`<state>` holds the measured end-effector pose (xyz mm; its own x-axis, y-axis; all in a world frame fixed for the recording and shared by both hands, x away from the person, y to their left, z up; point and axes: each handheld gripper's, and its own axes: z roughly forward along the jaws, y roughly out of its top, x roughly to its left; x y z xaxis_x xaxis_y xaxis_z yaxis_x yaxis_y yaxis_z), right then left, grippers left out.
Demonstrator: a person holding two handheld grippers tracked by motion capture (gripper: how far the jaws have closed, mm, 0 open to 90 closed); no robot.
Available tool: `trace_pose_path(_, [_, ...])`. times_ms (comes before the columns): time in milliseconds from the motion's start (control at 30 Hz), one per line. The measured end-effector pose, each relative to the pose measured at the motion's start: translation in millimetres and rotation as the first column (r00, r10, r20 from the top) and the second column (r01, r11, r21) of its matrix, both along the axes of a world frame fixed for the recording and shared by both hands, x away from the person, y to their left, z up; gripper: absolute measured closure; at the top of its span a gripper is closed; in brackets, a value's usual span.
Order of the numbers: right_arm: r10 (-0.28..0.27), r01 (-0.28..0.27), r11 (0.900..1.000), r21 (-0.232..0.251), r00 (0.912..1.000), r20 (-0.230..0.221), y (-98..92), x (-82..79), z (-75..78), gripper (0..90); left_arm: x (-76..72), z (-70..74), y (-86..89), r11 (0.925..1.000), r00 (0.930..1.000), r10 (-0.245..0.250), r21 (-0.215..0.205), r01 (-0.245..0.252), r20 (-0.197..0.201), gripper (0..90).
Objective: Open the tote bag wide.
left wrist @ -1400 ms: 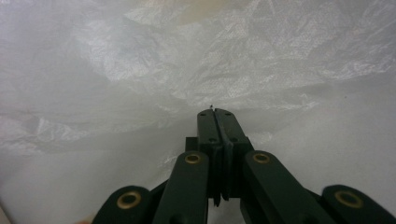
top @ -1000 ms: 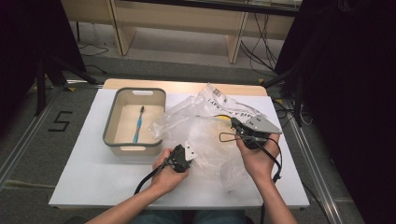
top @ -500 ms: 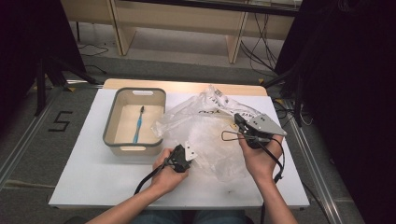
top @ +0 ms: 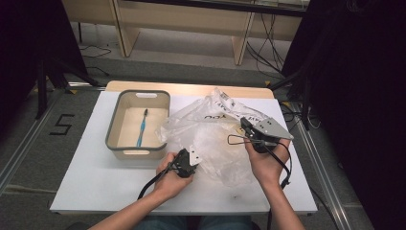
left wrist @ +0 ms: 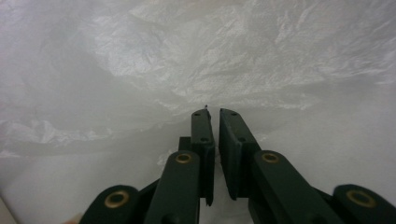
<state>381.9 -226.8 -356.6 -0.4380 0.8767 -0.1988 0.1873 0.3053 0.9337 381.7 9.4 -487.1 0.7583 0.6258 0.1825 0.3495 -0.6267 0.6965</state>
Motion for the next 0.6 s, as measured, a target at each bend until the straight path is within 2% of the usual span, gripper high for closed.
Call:
trace_pose_path(100, [0.001, -0.001, 1.000, -0.001, 1.0000, 0.000, 0.1, -0.1, 0.0, 90.0, -5.5, 5.5, 1.3, 0.9999, 1.0000, -0.009, -0.008, 0.009, 0.002, 76.6])
trace_pose_path(167, [0.000, 0.000, 1.000, 0.003, 1.0000, 0.002, -0.4, -0.3, 0.3, 90.0, -9.3, 10.3, 4.0, 0.9998, 0.9999, -0.017, -0.012, 0.017, -0.002, 68.9])
trace_pose_path(200, [-0.001, 0.001, 1.000, 0.004, 1.0000, 0.003, -0.6, -0.4, 0.4, 90.0, -12.1, 13.0, 5.9, 0.9995, 0.9999, -0.011, -0.030, 0.011, -0.007, 65.2])
trace_pose_path(367, [0.003, -0.003, 1.000, 0.002, 1.0000, -0.001, -0.1, -0.5, -0.2, 90.0, -21.4, 25.1, 14.6, 0.9979, 0.9999, -0.016, -0.063, 0.016, 0.002, 49.2])
trace_pose_path(533, [0.005, -0.005, 1.000, 0.001, 1.0000, -0.004, 0.6, -0.5, -0.4, 90.0, -34.6, 36.5, 26.6, 0.9949, 0.9996, -0.017, -0.099, 0.019, 0.021, 42.0])
trace_pose_path(600, [0.005, -0.005, 1.000, 0.004, 1.0000, -0.005, 0.5, -0.4, -0.5, 90.0, -38.4, 40.2, 31.5, 0.9948, 0.9997, -0.008, -0.101, 0.010, 0.024, 39.1])
